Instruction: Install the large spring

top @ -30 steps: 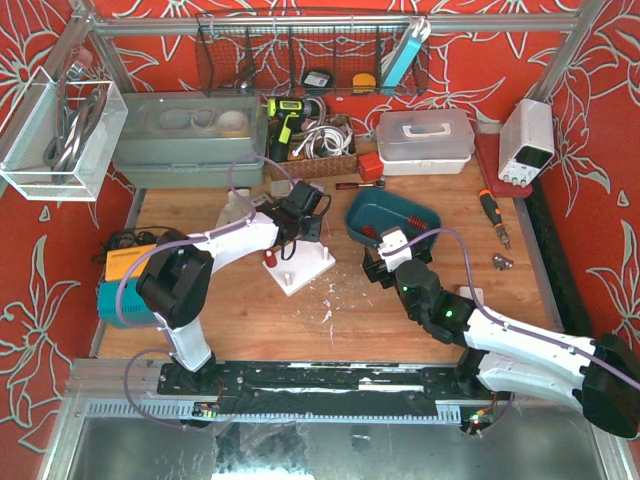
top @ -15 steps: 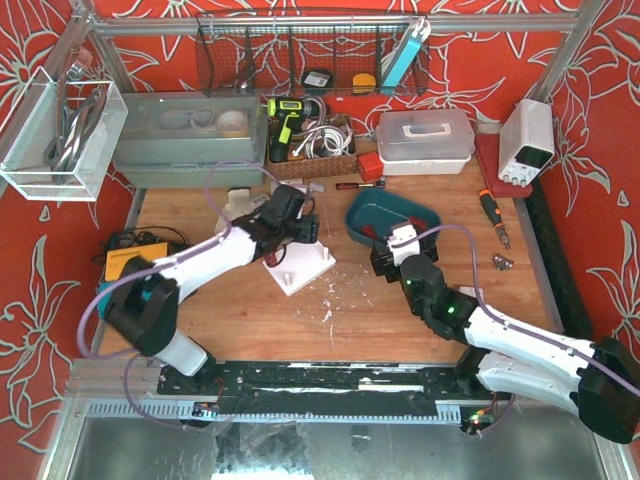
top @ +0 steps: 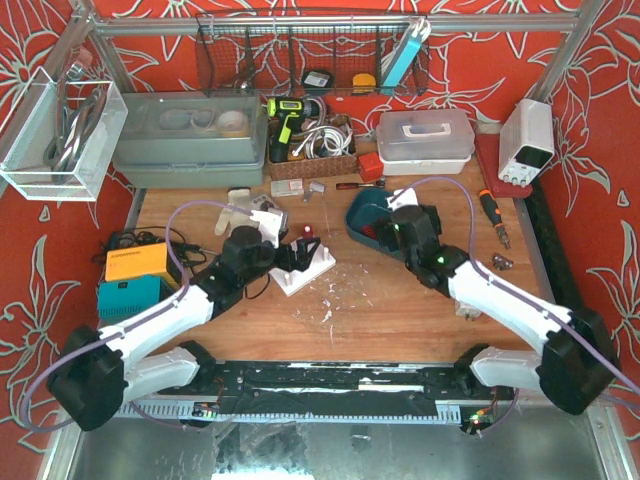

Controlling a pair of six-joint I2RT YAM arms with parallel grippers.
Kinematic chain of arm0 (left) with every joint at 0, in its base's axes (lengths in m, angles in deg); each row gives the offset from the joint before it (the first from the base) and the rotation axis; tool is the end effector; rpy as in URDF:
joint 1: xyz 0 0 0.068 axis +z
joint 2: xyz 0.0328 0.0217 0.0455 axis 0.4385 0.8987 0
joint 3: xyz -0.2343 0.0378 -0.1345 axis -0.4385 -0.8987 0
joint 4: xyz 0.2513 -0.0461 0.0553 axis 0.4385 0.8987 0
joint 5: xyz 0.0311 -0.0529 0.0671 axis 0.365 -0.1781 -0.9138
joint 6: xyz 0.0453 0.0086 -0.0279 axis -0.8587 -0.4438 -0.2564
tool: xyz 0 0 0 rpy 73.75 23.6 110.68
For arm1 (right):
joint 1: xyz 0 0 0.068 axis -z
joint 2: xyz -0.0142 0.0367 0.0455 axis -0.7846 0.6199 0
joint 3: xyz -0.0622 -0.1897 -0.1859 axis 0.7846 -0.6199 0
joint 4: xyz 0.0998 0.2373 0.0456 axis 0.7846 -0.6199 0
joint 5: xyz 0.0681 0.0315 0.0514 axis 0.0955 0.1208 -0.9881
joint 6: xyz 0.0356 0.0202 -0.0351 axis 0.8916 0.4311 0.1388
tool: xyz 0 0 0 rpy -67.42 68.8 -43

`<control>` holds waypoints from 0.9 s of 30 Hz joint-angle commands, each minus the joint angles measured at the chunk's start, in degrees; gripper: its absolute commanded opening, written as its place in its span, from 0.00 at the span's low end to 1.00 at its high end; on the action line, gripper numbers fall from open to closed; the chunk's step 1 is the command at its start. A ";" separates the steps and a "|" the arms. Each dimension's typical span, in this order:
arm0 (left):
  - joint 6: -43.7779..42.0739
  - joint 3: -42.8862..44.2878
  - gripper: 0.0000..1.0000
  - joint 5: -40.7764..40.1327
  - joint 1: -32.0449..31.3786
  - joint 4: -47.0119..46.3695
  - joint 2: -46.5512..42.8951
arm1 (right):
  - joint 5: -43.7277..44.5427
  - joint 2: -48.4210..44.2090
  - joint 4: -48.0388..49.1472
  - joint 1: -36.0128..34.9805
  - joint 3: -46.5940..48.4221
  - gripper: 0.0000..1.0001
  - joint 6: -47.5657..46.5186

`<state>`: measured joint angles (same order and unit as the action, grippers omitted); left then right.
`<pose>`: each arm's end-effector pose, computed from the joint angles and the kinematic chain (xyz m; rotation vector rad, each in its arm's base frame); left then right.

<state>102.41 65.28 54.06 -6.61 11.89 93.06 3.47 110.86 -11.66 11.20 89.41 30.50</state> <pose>0.2067 -0.1346 0.2521 0.2836 1.8762 -0.6609 0.2063 0.1533 0.2633 -0.2448 1.9226 0.0429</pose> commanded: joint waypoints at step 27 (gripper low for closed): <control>-8.29 -14.19 1.00 -1.46 -5.35 -18.64 -10.93 | -10.11 38.35 -24.75 17.83 27.55 0.45 -12.72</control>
<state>95.38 51.81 54.17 -11.62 -4.60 83.81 -6.26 147.42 -33.69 28.57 115.07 19.37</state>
